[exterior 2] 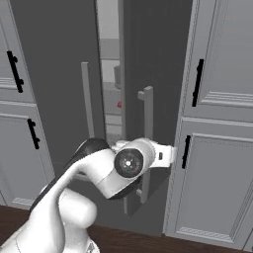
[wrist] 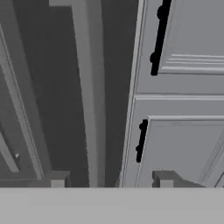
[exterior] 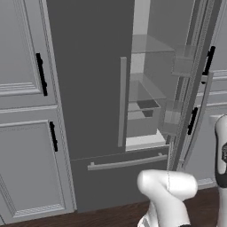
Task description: Take the strawberry from the fridge and place it on top of the pancake, located on the dining counter.
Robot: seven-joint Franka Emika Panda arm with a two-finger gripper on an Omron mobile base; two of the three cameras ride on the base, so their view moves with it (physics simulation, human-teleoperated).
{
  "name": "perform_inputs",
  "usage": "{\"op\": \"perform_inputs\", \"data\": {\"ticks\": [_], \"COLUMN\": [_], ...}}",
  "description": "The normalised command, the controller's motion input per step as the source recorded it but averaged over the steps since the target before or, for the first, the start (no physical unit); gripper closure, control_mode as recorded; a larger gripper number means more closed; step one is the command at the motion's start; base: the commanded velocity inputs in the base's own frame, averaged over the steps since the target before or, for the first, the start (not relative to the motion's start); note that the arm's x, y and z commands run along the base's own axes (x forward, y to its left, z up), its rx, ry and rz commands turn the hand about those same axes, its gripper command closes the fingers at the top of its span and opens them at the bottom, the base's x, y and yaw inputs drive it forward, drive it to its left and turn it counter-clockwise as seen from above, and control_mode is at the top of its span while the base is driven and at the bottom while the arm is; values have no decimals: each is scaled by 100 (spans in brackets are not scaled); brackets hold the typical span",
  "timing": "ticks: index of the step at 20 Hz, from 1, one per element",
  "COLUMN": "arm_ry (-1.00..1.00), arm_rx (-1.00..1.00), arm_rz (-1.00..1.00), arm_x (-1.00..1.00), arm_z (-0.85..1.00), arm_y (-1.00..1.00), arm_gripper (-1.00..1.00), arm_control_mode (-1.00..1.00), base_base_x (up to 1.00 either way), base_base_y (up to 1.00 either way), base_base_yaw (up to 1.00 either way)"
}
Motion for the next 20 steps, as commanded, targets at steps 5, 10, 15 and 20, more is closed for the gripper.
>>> {"op": "perform_inputs", "data": {"ticks": [5,10,15,20], "arm_ry": [9,23,59,63], "arm_rx": [-38,-39,-69,-39], "arm_rz": [-23,-24,-15,-1], "arm_x": [-63,-38,35,65], "arm_z": [60,35,3,-12], "arm_y": [68,78,72,23], "arm_gripper": [-100,-100,-100,-100], "arm_control_mode": [-100,-100,-100,-100], "base_base_x": [0,0,0,0], "base_base_y": [0,0,0,0], "base_base_yaw": [0,0,0,0]}}
